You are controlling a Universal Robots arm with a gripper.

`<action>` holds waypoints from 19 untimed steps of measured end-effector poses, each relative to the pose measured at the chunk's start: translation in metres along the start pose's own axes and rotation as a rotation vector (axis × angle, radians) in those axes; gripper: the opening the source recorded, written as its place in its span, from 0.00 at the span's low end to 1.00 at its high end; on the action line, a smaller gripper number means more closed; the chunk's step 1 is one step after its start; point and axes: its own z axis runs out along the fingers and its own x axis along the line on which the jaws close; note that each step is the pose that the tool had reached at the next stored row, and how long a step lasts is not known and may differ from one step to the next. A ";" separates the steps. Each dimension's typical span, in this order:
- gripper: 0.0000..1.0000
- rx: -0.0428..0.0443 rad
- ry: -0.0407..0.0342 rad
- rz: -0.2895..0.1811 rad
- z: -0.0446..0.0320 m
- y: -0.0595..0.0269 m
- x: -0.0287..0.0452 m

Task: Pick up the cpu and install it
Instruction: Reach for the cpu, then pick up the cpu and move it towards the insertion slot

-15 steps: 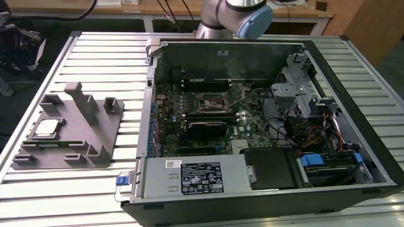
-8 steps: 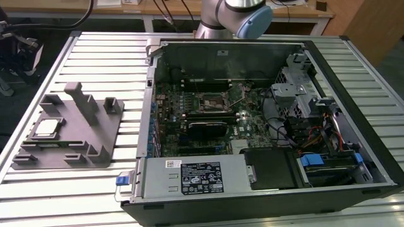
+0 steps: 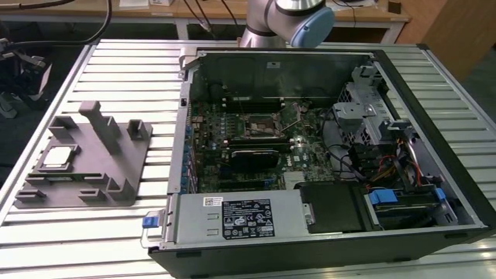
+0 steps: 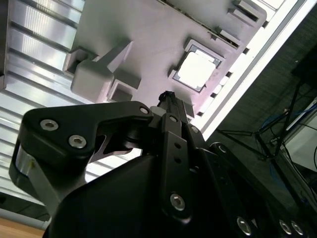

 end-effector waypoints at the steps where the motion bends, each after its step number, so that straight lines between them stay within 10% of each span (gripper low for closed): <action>1: 0.11 0.0000 0.0000 0.000 0.0017 -0.0003 0.0005; 19: 0.11 0.0001 0.0003 0.000 0.0201 -0.0042 0.0086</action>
